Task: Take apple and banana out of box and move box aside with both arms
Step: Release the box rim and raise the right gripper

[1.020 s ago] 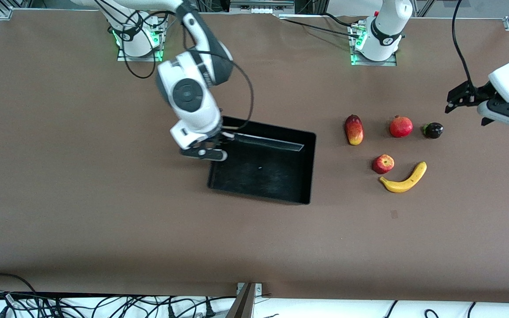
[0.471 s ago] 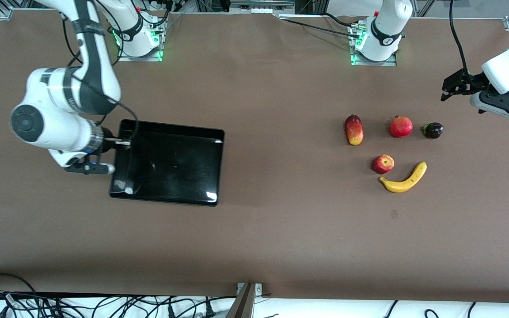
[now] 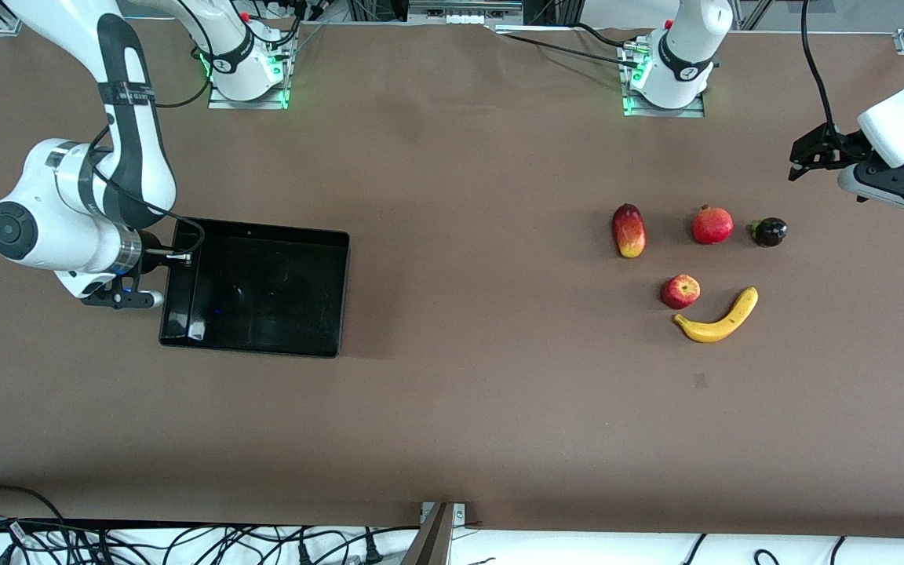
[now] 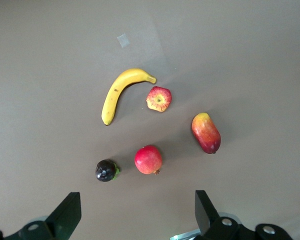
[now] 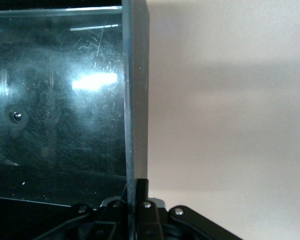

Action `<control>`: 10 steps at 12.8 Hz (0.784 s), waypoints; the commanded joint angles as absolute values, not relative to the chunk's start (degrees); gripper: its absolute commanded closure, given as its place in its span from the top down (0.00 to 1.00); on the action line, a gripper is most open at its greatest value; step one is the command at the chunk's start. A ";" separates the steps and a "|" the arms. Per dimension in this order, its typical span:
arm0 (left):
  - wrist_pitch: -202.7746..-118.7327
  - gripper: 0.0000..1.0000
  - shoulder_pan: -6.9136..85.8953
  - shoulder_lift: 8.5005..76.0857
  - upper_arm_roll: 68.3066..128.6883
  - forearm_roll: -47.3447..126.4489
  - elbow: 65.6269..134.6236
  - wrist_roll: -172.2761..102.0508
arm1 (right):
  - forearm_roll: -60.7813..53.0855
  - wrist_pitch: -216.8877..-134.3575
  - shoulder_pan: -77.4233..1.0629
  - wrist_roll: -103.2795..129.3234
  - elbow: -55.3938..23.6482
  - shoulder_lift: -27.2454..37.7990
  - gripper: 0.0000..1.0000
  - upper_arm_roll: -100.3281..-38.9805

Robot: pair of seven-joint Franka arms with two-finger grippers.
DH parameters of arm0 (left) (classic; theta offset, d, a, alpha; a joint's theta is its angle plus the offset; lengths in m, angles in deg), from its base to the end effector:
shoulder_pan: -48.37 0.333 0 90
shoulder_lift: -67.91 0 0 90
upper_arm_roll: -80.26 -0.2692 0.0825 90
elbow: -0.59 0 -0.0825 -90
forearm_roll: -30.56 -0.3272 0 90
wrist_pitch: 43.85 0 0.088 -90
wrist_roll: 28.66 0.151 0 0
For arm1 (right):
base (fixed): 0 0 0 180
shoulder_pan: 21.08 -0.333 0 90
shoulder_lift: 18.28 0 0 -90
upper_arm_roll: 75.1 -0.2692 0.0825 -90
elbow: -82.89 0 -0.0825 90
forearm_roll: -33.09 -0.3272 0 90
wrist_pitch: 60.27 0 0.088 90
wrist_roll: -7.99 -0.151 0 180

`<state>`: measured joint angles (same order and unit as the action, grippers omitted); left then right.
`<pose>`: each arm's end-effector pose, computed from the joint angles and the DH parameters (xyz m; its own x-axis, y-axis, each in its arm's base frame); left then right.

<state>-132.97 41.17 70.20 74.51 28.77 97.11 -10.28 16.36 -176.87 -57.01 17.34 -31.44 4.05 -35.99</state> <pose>0.4783 -0.0067 0.5051 0.9362 -0.3390 -0.0933 -0.3402 -0.9403 0.0024 0.5061 -0.0043 0.2369 0.9693 -0.0474 -0.2411 -0.0532 -0.9984 -0.0175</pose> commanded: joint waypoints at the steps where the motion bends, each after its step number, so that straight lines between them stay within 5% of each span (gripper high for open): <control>1: -130.96 1.00 40.63 68.00 74.55 27.57 93.23 -11.17 | 14.80 -179.26 -56.85 19.94 -34.09 2.20 0.00 -36.26; 8: -130.34 1.00 40.63 68.18 74.99 28.36 92.87 -11.43 | 14.80 -180.76 -56.77 23.02 -34.71 3.96 0.00 -36.26; 9: -130.34 1.00 40.72 68.27 75.07 29.06 92.87 -12.39 | 14.80 -180.76 -56.85 23.02 -34.63 3.96 0.28 -36.26; 10: -130.34 1.00 40.63 68.35 75.07 29.33 92.87 -14.23 | 14.89 -180.33 -56.77 23.02 -34.36 3.96 0.76 -36.26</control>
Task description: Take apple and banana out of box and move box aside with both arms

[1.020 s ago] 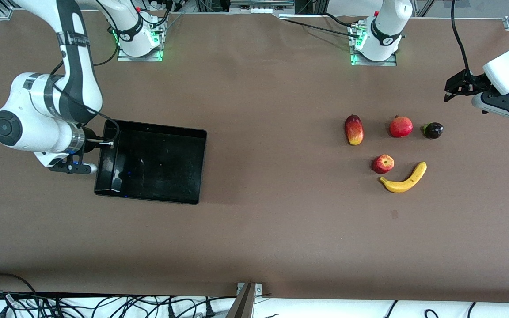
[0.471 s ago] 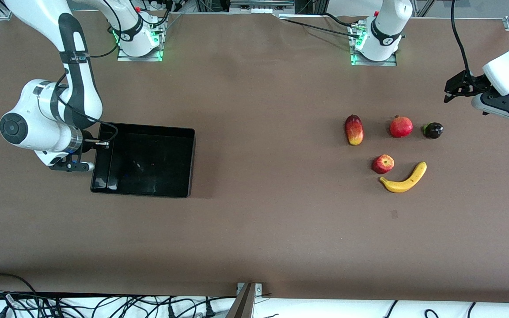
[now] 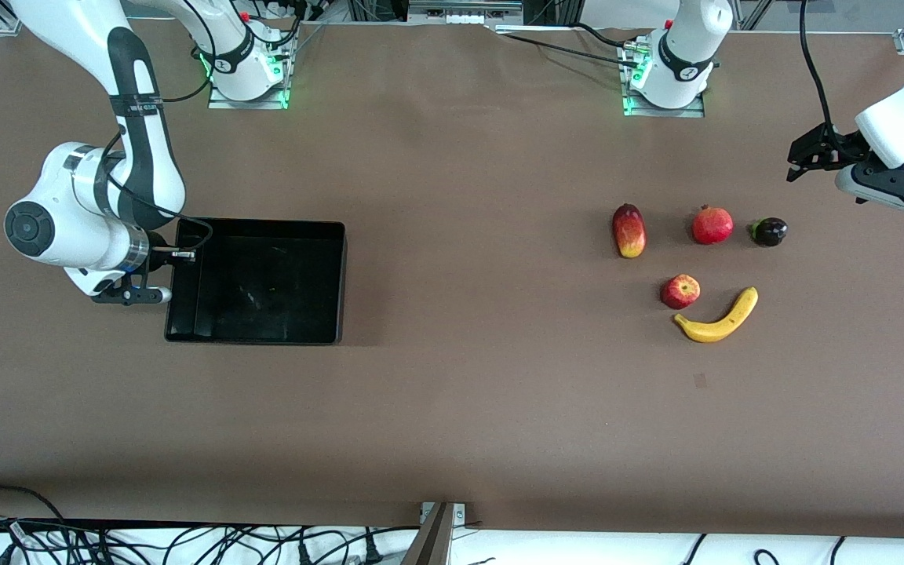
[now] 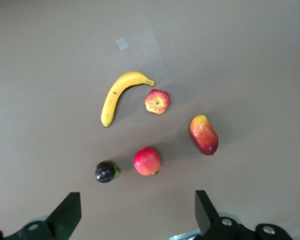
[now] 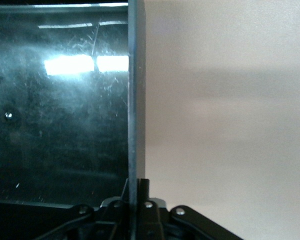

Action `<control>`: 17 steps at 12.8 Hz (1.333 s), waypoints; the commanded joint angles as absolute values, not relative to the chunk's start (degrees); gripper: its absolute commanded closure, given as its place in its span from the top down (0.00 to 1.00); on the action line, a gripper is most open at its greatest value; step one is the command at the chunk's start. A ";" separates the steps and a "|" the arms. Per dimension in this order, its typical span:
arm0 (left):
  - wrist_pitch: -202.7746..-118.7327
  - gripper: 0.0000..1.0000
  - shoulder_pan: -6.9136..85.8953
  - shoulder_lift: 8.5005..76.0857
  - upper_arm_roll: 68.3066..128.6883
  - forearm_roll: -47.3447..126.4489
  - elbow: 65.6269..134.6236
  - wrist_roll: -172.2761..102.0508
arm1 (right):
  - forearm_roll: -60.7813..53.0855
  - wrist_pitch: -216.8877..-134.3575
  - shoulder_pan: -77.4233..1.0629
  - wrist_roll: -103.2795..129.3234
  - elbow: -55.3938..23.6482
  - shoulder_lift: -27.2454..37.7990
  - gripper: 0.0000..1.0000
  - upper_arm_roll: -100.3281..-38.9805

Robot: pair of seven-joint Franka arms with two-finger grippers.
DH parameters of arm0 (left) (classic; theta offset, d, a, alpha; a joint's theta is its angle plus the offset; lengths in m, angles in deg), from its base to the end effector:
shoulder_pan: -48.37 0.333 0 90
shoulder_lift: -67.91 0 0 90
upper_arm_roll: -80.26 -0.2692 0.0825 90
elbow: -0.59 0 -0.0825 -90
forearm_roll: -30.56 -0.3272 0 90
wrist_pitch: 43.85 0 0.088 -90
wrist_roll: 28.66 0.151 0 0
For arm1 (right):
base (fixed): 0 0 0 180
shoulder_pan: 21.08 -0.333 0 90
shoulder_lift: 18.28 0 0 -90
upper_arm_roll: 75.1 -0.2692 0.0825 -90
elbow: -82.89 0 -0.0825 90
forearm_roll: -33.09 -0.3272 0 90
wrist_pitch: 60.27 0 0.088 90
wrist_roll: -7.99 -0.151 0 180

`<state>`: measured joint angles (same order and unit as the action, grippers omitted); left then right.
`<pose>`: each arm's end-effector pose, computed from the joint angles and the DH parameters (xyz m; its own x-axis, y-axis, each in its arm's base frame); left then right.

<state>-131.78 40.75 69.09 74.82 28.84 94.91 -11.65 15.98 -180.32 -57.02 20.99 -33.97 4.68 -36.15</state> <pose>0.4820 -0.0134 0.5099 0.9400 -0.3276 -0.0951 -0.3291 -0.9443 -0.0002 0.5004 -0.0085 0.2205 0.9727 0.0027 -0.2322 -0.0019 -0.9998 -0.0197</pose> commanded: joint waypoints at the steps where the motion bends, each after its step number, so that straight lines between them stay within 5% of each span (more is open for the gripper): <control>1: -130.34 1.00 40.72 68.35 75.42 29.33 92.87 -15.20 | 15.07 -180.06 -56.85 23.19 -34.01 3.96 1.00 -36.26; 5: -130.34 1.00 40.72 68.53 76.04 29.59 92.87 -17.75 | 16.03 -175.70 -57.55 22.76 -30.69 2.56 1.00 -36.26; 11: -129.55 1.00 40.89 68.62 75.87 30.65 92.87 -19.43 | 24.21 -144.50 -56.77 26.70 -1.09 2.38 1.00 -33.63; 14: -129.46 1.00 40.98 68.62 75.87 30.65 92.87 -19.43 | 24.38 -143.66 -57.46 31.28 1.94 2.03 1.00 -28.80; 17: -129.37 1.00 40.98 68.62 75.87 30.65 92.87 -19.43 | 24.65 -143.68 -52.91 31.11 4.14 -0.25 1.00 -31.22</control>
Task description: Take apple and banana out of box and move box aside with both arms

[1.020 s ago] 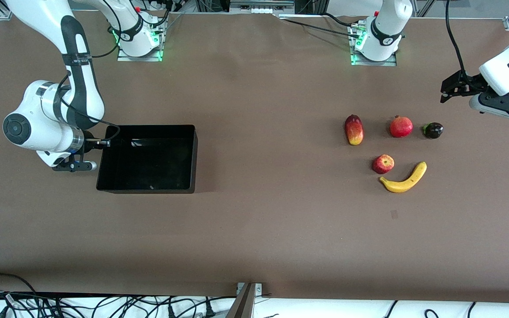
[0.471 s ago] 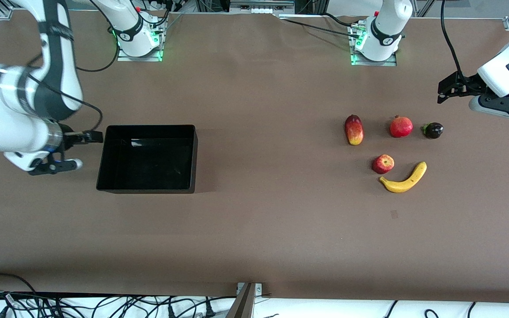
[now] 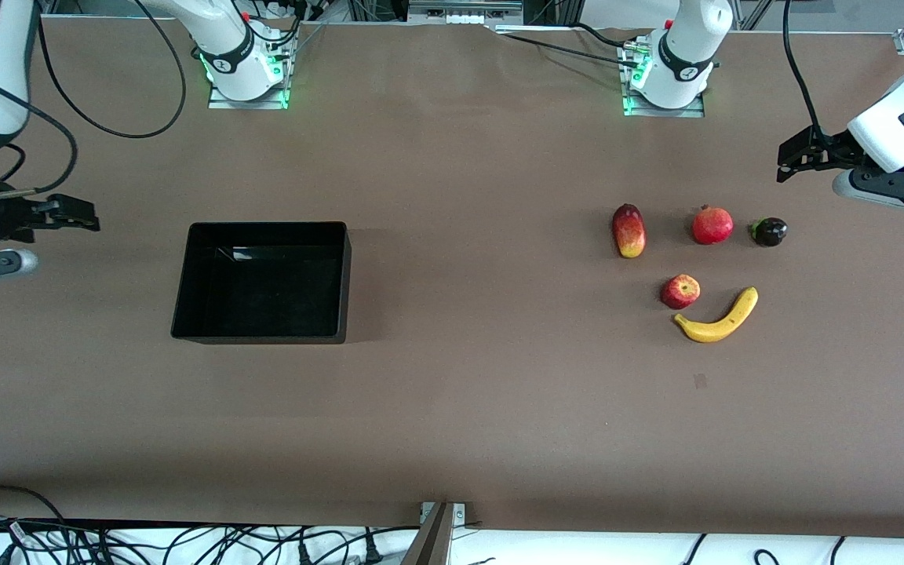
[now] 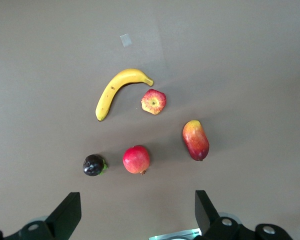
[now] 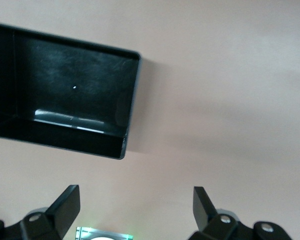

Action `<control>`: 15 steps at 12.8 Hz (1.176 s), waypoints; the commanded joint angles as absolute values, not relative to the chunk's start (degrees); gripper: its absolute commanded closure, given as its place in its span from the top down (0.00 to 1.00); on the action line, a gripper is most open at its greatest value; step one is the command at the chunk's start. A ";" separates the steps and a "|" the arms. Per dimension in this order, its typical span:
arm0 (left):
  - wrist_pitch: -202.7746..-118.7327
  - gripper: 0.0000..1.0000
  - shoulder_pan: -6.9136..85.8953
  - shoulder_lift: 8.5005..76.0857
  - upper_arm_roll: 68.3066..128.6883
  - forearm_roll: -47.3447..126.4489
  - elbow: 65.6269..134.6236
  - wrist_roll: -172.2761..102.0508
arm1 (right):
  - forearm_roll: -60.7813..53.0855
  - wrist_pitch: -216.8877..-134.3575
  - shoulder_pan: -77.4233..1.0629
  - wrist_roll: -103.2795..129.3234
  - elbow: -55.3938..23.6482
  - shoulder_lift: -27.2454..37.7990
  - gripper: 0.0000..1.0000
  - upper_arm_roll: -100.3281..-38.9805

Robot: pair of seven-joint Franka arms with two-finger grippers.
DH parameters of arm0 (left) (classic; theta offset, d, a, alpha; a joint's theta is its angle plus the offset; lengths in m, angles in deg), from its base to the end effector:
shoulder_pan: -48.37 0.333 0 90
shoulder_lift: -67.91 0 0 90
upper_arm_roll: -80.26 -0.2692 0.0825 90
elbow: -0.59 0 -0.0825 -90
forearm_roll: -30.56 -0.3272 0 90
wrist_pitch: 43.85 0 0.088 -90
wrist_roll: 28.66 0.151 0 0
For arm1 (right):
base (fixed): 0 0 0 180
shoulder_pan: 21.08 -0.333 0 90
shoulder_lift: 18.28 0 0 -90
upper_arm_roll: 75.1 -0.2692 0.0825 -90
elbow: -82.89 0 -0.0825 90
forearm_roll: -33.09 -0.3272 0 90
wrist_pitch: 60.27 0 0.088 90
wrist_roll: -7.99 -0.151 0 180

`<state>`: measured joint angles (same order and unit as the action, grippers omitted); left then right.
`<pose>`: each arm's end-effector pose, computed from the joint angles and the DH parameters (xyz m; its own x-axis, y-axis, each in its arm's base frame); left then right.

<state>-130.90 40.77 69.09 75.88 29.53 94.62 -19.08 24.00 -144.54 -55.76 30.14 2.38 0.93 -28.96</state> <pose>0.4796 -0.0239 0.5108 0.9700 -0.2205 -0.1024 -0.2216 -0.9751 0.0007 0.5387 -0.0349 0.4626 0.9637 0.1912 -0.1863 0.1968 -0.9804 0.0118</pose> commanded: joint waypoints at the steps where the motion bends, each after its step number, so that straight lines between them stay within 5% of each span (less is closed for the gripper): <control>1: -129.37 1.00 40.98 68.62 75.87 30.65 92.87 -19.43 | 25.00 -143.67 -50.29 28.84 3.35 -1.82 1.00 -34.12; 5: -129.02 1.00 41.07 68.62 75.87 30.65 92.87 -19.43 | 33.33 -146.21 -31.23 15.93 -1.99 -8.06 1.00 -59.23; 8: -129.02 1.00 41.07 68.62 75.87 30.65 92.87 -19.43 | 35.89 -155.78 -21.20 14.58 -15.60 -17.54 1.00 -70.50; 15: -128.85 1.00 41.07 68.62 75.87 30.65 92.87 -19.52 | 35.72 -155.10 -18.18 14.76 -15.29 -19.59 1.00 -73.96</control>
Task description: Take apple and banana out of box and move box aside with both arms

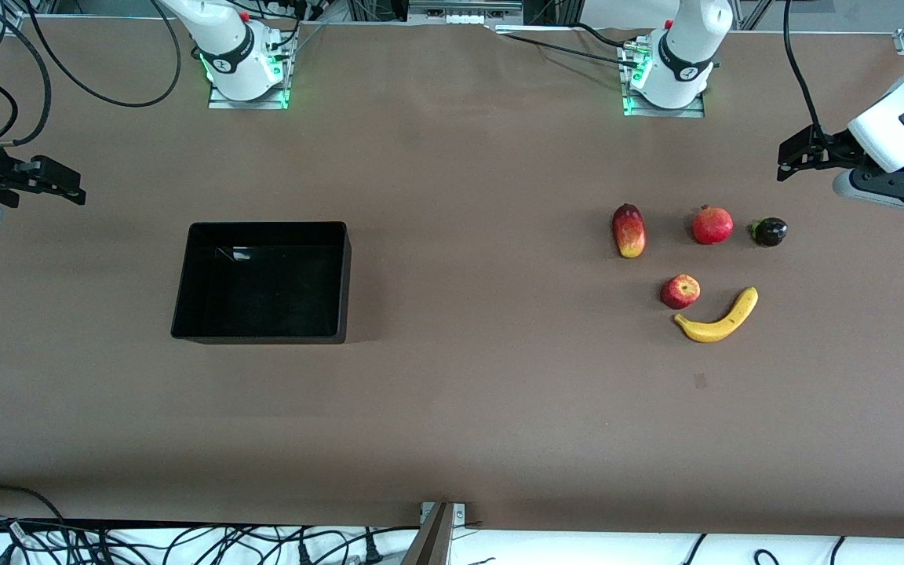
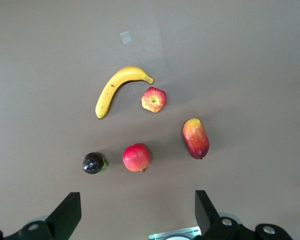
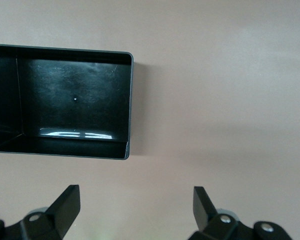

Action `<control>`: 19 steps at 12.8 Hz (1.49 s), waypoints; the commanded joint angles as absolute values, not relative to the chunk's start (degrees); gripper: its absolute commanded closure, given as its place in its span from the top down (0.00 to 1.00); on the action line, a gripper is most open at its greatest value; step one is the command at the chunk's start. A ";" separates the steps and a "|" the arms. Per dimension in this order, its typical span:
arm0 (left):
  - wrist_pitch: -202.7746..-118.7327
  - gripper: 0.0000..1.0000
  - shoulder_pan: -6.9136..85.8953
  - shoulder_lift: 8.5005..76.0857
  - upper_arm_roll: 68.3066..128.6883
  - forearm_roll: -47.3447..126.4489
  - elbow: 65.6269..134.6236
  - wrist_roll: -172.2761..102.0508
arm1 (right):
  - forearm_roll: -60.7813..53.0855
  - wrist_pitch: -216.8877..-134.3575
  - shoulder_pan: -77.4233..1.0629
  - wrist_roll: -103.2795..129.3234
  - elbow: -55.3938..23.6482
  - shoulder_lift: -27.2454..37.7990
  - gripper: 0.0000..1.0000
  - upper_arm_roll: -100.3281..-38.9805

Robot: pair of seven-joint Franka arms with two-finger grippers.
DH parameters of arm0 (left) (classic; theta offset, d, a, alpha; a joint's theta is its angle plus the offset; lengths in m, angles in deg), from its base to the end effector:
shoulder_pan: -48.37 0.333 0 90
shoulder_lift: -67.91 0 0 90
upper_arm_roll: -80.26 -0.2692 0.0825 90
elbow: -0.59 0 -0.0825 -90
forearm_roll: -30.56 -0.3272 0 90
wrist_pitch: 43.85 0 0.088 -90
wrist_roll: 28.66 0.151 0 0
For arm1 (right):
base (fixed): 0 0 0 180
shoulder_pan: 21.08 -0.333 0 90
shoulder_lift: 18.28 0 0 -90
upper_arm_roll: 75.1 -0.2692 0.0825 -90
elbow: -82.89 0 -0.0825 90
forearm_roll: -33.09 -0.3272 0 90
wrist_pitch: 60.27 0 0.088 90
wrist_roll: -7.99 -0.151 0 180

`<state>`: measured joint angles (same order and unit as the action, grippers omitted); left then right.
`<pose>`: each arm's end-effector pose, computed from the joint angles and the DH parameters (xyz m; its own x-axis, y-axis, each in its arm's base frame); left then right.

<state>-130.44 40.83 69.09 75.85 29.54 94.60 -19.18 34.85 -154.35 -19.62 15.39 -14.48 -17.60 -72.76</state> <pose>0.4783 -0.0231 0.5104 0.9699 -0.2171 -0.1099 -0.2182 -0.9759 0.0019 0.4972 -0.0374 0.4804 0.9952 0.0651 -0.0727 0.0668 -0.9975 0.0217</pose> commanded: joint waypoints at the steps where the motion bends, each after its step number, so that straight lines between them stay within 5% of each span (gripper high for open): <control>1: -128.76 1.00 41.07 68.62 75.87 30.65 92.87 -19.61 | 35.90 -155.19 -18.18 14.76 -15.11 -20.46 1.00 -73.96; 19: -128.58 1.00 41.25 68.53 75.87 30.65 92.87 -20.31 | 34.67 -152.37 -18.18 15.29 -14.76 -20.65 1.00 -70.36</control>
